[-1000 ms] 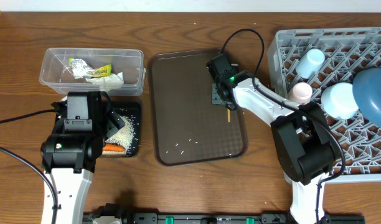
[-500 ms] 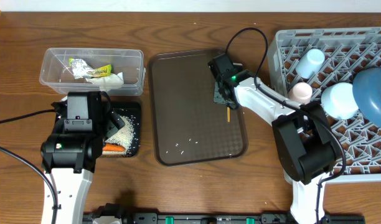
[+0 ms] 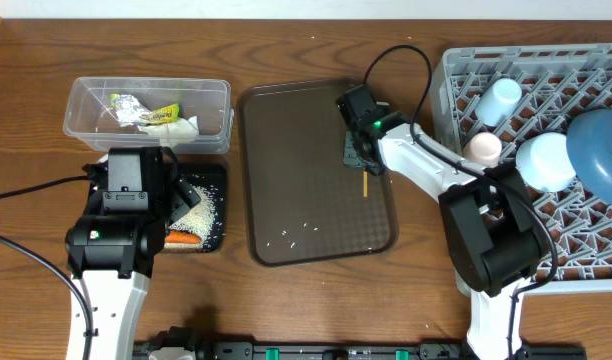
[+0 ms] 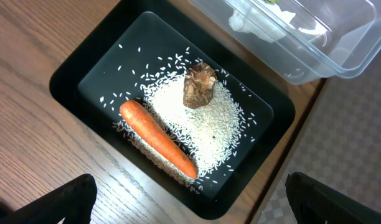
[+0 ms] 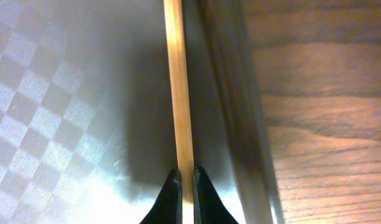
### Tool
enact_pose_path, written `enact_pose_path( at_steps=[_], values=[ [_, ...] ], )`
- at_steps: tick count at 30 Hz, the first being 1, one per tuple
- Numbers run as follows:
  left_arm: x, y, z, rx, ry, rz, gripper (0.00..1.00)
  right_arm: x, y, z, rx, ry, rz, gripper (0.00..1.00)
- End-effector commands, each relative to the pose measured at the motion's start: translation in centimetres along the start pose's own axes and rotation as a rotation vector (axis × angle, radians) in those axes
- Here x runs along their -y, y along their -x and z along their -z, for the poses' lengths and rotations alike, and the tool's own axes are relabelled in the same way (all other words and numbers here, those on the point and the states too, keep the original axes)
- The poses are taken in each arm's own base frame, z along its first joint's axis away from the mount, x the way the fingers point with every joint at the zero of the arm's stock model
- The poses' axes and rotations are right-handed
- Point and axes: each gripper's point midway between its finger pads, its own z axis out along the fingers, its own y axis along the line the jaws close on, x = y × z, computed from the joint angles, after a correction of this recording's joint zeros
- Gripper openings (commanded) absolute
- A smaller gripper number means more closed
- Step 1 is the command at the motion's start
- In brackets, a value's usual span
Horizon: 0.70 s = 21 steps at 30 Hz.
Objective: Sort waste into correct bins and load items into the dishwasher rack
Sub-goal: 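Lower the right gripper and grasp the second wooden chopstick, then carry the chopstick right into the grey dish rack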
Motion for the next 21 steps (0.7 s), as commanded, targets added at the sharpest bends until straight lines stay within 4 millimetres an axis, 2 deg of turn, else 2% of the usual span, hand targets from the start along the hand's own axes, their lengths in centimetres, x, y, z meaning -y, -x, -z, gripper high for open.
enact_pose_path(
  at_steps=[1, 6, 11, 16, 21],
  values=[
    [-0.1, -0.1, -0.1, -0.004, 0.005, -0.009, 0.98, -0.7, -0.5, 1.7, -0.030, 0.083, 0.028, 0.01],
    [-0.1, -0.1, -0.1, -0.003, 0.005, -0.009, 0.98, -1.4, 1.2, 5.8, 0.044, 0.148, 0.051, 0.01],
    [-0.1, -0.1, -0.1, -0.003, 0.005, -0.009, 0.98, -0.1, 3.2, 10.3, 0.127, 0.177, 0.064, 0.01],
    [-0.1, -0.1, -0.1, -0.003, 0.005, -0.009, 0.98, 3.8, 4.8, 14.7, 0.196, 0.162, 0.075, 0.01],
    [-0.1, -0.1, -0.1, -0.004, 0.005, -0.009, 0.98, 9.5, 5.9, 17.4, 0.229, 0.104, 0.054, 0.01]
  ],
)
